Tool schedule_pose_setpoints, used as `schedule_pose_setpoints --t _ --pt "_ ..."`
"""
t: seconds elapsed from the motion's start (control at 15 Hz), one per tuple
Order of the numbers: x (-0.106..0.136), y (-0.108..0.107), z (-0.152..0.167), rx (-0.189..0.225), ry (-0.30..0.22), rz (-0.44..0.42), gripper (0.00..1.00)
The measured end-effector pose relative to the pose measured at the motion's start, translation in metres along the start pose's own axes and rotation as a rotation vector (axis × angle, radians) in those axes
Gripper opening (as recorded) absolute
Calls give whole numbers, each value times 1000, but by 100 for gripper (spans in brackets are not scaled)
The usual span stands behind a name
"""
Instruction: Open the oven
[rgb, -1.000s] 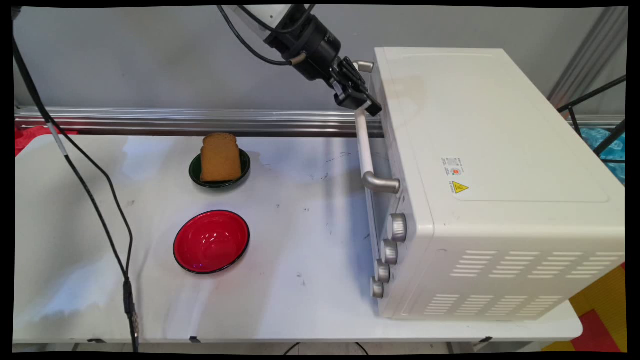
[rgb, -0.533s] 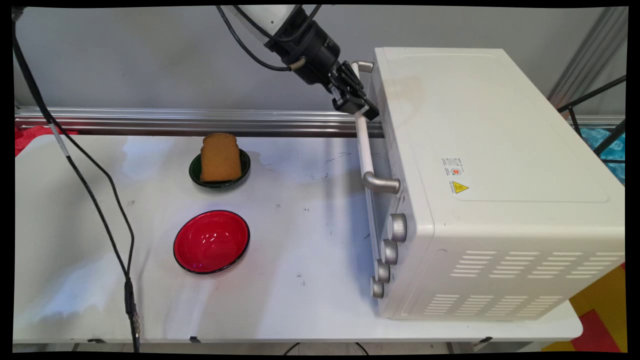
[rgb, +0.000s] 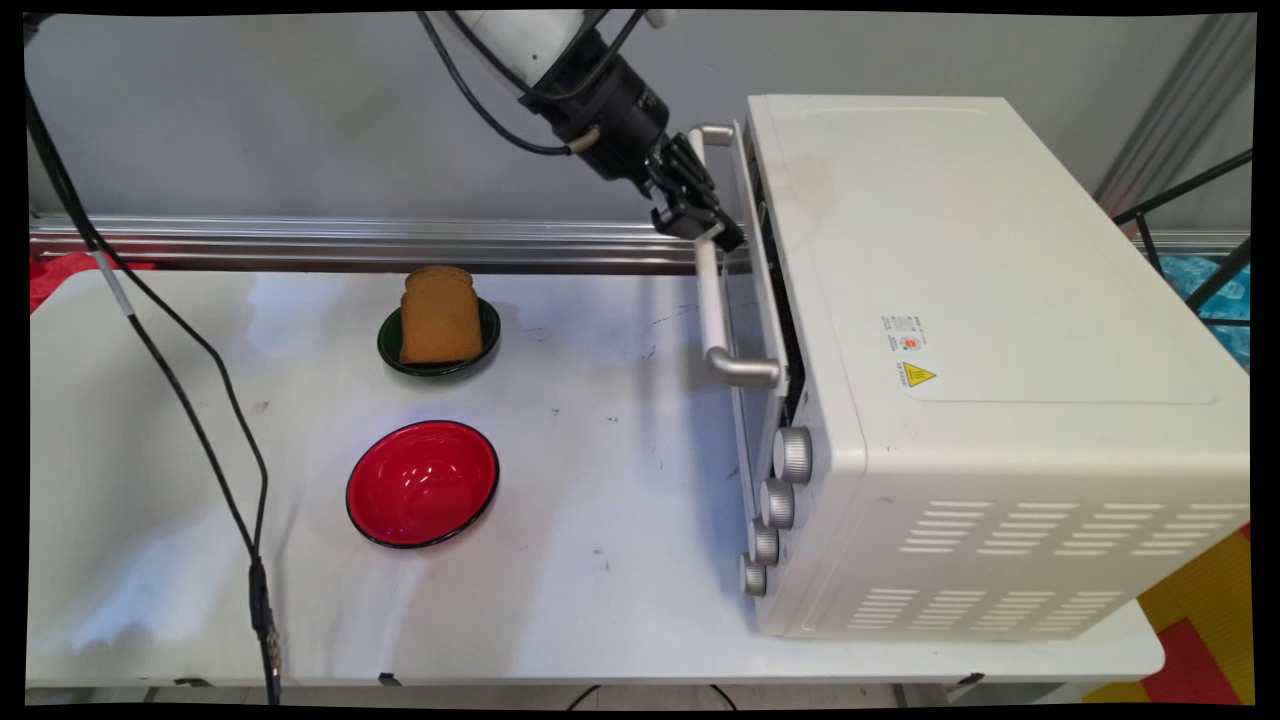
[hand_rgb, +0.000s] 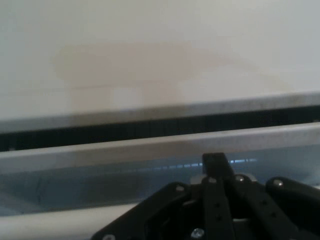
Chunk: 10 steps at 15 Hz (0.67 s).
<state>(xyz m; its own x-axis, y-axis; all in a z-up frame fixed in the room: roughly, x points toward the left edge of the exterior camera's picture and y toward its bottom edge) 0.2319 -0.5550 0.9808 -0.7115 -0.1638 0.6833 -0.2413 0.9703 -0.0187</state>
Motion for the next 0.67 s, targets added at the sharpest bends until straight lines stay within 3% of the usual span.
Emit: schedule_pose_setpoints --t 0.67 --pt "-49 5 -13 15 -82 -48 0"
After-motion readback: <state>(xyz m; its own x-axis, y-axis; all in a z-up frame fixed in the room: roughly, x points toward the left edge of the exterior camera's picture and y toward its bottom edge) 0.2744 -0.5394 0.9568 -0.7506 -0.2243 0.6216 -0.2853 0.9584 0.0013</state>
